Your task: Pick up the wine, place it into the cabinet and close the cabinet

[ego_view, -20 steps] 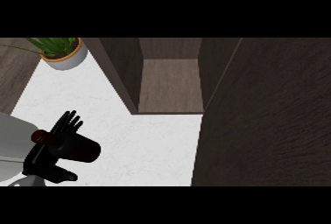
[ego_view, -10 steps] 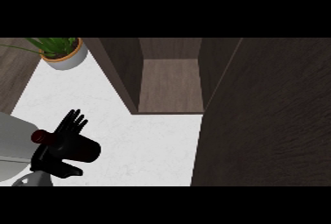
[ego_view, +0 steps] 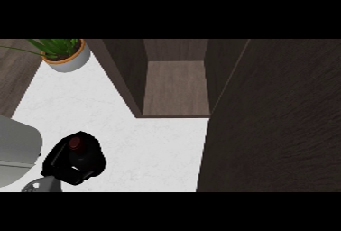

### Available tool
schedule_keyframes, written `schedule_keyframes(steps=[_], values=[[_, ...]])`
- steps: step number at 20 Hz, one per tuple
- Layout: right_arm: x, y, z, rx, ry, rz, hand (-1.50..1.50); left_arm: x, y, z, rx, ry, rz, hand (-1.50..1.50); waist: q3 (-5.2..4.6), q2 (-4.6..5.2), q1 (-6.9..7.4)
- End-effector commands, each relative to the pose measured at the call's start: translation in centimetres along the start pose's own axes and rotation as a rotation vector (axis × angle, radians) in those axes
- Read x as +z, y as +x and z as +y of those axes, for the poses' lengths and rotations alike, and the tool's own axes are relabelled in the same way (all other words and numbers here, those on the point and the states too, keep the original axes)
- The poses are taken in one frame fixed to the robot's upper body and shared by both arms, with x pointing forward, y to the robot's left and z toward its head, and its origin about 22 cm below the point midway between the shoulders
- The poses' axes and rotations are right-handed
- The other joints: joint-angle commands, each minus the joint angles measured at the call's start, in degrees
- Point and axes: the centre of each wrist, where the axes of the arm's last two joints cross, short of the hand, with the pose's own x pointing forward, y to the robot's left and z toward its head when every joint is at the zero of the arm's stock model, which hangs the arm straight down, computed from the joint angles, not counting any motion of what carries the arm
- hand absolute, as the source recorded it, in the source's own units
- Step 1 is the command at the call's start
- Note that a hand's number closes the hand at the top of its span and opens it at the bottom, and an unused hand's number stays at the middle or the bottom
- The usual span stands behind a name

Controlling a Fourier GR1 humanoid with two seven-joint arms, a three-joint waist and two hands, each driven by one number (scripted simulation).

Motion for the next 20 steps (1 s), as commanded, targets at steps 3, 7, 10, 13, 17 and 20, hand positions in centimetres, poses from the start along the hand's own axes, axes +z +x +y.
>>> schedule_keyframes(steps=[3,7,10,13,17,20], values=[[0.1,0.8,1.2,-0.016,0.003,-0.044,-1.5,-0.9,0.5,-1.0,-0.144,-0.082,-0.127,1.5,-0.05,0.03,0.31],[2.4,2.8,0.1,-0.013,0.024,-0.042,-1.5,0.5,0.2,-0.9,-0.189,0.213,-0.189,1.5,-0.02,-0.22,0.2],[2.5,1.6,-0.2,-0.008,0.003,-0.03,-1.5,0.4,0.3,-1.6,-0.171,0.275,-0.228,1.5,0.05,-0.1,0.27],[2.2,1.6,-1.1,0.012,0.01,-0.036,-1.5,-0.9,1.6,-1.7,-0.212,0.29,-0.308,1.5,0.05,-0.05,0.28],[1.3,1.9,-0.1,-0.011,-0.021,-0.036,-1.5,-0.7,1.4,-3.2,-0.303,0.334,-0.387,1.5,0.0,-0.1,0.6],[1.1,0.7,0.2,-0.016,0.007,-0.024,-1.5,-1.7,5.0,-1.3,-0.275,0.289,-0.447,1.5,0.01,0.0,0.35]])
